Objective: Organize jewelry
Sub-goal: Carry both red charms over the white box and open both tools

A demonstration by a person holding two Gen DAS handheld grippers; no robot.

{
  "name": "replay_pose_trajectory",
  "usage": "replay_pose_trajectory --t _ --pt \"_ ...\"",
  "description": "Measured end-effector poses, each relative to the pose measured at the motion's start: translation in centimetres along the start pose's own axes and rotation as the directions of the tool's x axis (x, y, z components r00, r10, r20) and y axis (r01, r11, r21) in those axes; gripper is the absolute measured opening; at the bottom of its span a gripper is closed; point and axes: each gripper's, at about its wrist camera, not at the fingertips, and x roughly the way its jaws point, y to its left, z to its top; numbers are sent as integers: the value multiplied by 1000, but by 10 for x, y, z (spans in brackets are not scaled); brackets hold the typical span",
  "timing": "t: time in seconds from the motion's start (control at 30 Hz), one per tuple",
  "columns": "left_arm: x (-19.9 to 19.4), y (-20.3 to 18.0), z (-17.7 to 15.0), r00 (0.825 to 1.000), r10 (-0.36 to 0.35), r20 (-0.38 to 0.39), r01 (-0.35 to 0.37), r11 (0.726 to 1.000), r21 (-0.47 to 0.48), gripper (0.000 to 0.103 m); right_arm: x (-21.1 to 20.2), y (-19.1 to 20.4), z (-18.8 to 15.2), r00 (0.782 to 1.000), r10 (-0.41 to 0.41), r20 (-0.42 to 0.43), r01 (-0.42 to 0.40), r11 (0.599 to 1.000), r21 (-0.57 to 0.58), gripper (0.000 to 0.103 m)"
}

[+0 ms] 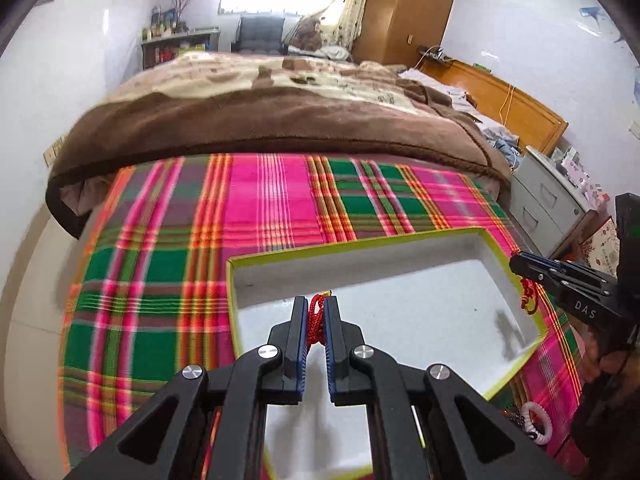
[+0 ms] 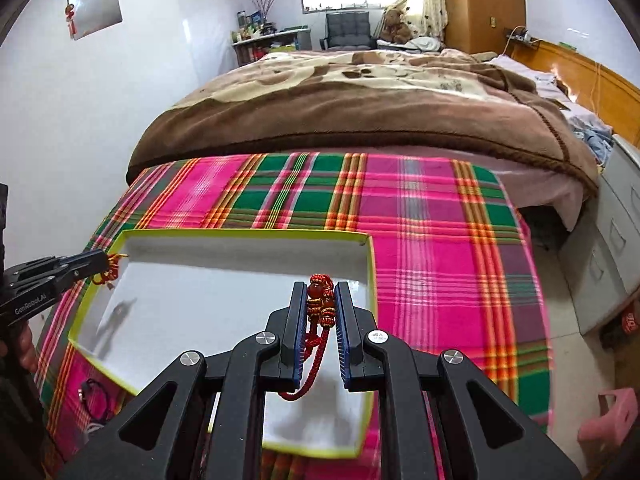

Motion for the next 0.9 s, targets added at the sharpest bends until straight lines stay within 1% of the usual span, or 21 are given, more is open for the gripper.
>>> replay_pose_trajectory --t 0.03,0.1,0.2,0.27,0.5,0.67,0.7,0.77,0.8,0.83,0.9 --pt "4 0 0 1000 -4 -5 4 1000 -5 7 5 0 1 1000 0 -8 0 1000 -5 14" --pt "15 1 1 1000 13 -24 -13 1000 -8 7 14 1 1 999 -9 -31 8 1000 -18 14" --pt "26 0 0 999 6 -41 -6 1000 1 8 25 0 2 998 -32 -49 31 999 -18 14" --pt "32 2 -1 999 10 -46 -10 1000 -11 8 31 -2 3 998 -29 -62 28 999 -15 14" --pt "34 8 2 999 9 -48 -11 999 -37 8 40 -3 1 996 -40 -77 38 999 -18 14" --pt "35 11 2 999 -5 -54 2 999 -49 9 43 0 0 995 -34 -89 32 999 -25 14" --pt "35 11 1 999 -4 -54 2 999 -50 10 42 1 1 995 -39 -87 37 999 -26 15" --pt "35 12 1 999 2 -52 -5 998 -55 14 42 1 2 995 -48 -88 46 999 -28 19" --pt "34 12 1 999 7 -49 -10 998 -55 21 42 2 2 995 -46 -85 44 999 -29 20" --pt "33 12 1 999 10 -47 -12 998 -54 29 42 2 3 995 -44 -85 42 999 -30 24" --pt "31 12 0 999 -4 -45 2 998 -57 31 40 2 2 996 -31 -81 29 999 -25 30"
